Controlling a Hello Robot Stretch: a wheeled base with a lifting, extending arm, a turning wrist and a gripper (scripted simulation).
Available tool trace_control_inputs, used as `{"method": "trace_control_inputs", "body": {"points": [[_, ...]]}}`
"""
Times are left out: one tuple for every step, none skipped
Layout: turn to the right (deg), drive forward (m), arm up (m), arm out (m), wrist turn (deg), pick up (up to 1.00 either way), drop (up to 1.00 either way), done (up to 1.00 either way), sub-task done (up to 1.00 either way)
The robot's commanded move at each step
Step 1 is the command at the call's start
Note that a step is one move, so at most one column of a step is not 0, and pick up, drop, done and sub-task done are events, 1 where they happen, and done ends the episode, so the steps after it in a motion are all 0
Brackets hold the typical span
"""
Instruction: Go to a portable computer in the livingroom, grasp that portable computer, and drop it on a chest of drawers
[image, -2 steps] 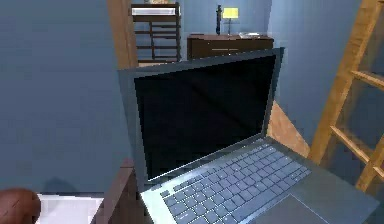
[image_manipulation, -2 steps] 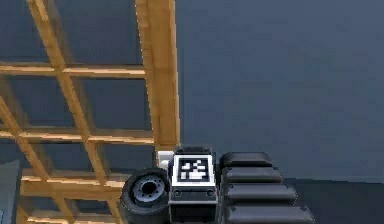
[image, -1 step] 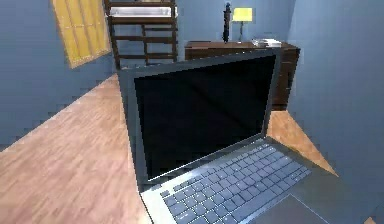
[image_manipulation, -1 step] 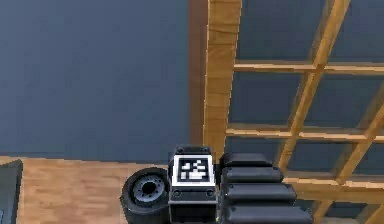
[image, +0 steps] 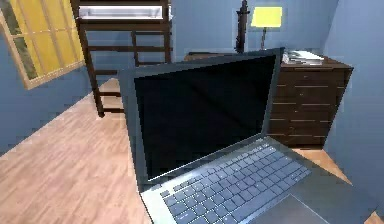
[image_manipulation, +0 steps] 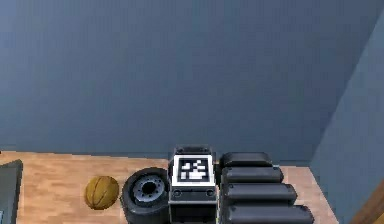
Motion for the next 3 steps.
{"method": "trace_control_inputs", "body": {"points": [[3.0,0.00,0.00,0.00,0.0,0.00,0.00,0.00,0.00],[0.0,1.00,0.00,0.00,0.0,0.00,0.00,0.00,0.00],[0.0,0.55,0.00,0.00,0.0,0.00,0.00,0.00,0.00]]}}
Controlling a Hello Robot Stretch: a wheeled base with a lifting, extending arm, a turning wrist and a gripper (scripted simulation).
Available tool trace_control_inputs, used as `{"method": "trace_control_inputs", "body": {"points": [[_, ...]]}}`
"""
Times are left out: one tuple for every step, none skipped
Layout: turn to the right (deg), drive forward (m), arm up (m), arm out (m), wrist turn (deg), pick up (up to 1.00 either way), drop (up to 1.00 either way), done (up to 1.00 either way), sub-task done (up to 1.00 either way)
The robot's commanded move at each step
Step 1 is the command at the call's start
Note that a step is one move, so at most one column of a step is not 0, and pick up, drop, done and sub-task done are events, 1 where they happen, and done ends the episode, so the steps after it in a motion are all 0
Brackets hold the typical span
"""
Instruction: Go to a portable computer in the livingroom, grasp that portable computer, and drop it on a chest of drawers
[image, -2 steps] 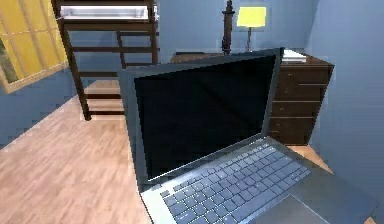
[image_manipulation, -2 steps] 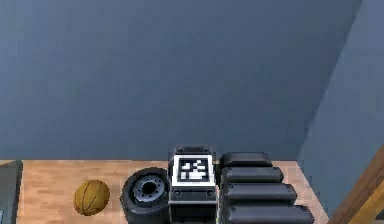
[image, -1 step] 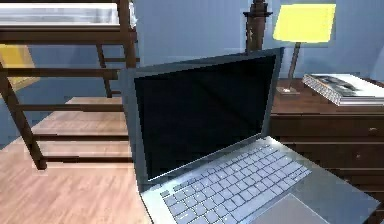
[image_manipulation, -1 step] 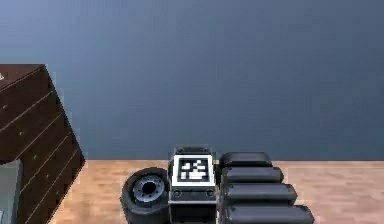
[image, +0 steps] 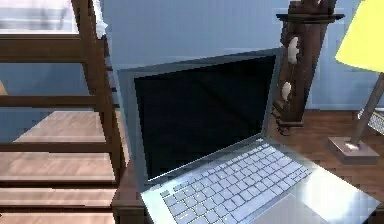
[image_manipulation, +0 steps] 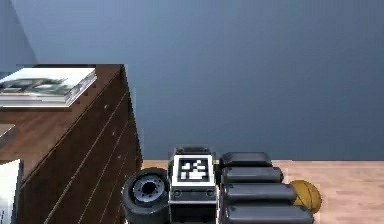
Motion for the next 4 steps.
{"method": "trace_control_inputs", "body": {"points": [[-45.0,0.00,0.00,0.00,0.0,0.00,0.00,0.00,0.00],[-45.0,0.00,0.00,0.00,0.0,0.00,0.00,0.00,0.00],[-39.0,0.00,0.00,0.00,0.0,0.00,0.00,0.00,0.00],[45.0,0.00,0.00,0.00,0.0,0.00,0.00,0.00,0.00]]}}
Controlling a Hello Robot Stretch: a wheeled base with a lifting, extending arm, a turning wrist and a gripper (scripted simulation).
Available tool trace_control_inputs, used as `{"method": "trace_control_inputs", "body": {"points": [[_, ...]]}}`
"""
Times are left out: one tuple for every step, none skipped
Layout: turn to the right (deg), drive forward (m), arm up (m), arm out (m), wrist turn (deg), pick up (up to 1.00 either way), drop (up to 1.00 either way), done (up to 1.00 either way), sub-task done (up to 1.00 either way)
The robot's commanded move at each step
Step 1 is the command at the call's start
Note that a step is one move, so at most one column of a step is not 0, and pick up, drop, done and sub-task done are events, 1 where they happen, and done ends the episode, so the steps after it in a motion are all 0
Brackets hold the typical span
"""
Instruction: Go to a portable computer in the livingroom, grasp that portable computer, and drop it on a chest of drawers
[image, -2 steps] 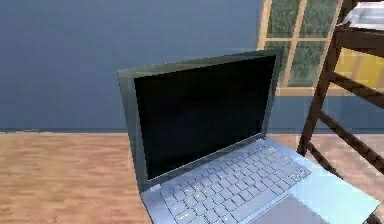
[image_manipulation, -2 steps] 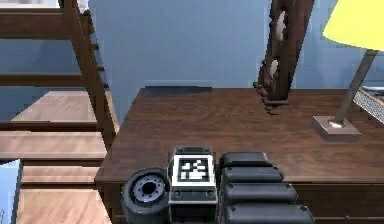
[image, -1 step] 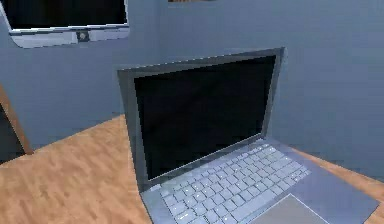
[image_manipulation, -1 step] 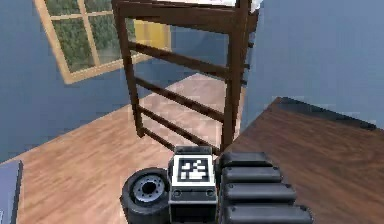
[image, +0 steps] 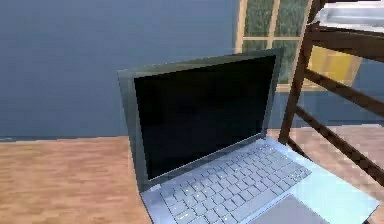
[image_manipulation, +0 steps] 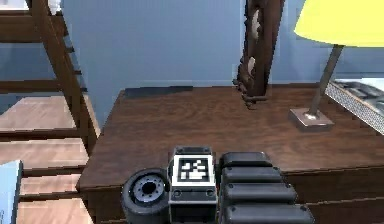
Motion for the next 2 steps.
{"method": "trace_control_inputs", "body": {"points": [[45.0,0.00,0.00,0.00,0.0,0.00,0.00,0.00,0.00],[15.0,0.00,0.00,0.00,0.0,0.00,0.00,0.00,0.00]]}}
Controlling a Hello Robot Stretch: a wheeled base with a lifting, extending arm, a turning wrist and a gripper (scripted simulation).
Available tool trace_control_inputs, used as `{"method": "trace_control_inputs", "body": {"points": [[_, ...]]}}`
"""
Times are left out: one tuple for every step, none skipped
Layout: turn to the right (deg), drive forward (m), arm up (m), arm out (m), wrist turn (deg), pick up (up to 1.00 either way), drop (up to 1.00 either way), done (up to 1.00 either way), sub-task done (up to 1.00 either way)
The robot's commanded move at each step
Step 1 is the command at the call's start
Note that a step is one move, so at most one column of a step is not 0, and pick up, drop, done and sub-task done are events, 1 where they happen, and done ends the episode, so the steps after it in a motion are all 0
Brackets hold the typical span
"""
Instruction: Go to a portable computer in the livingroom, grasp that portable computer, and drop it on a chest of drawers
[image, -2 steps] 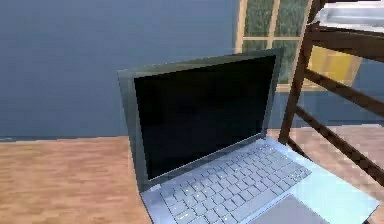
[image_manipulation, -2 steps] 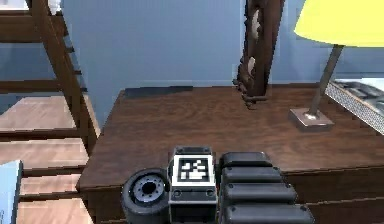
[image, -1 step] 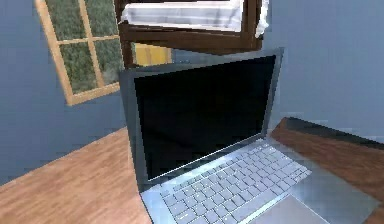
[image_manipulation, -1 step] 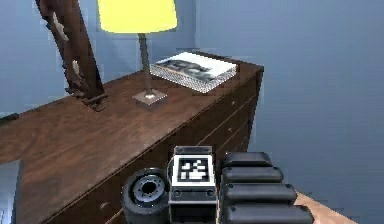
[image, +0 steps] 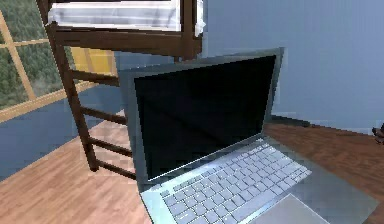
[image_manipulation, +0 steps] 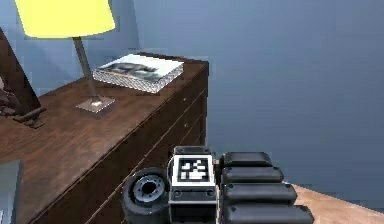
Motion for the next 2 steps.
{"method": "trace_control_inputs", "body": {"points": [[0.0,0.00,0.00,0.48,0.0,0.00,0.00,0.00,0.00],[0.0,0.00,0.00,0.00,39.0,0.00,0.00,0.00,0.00]]}}
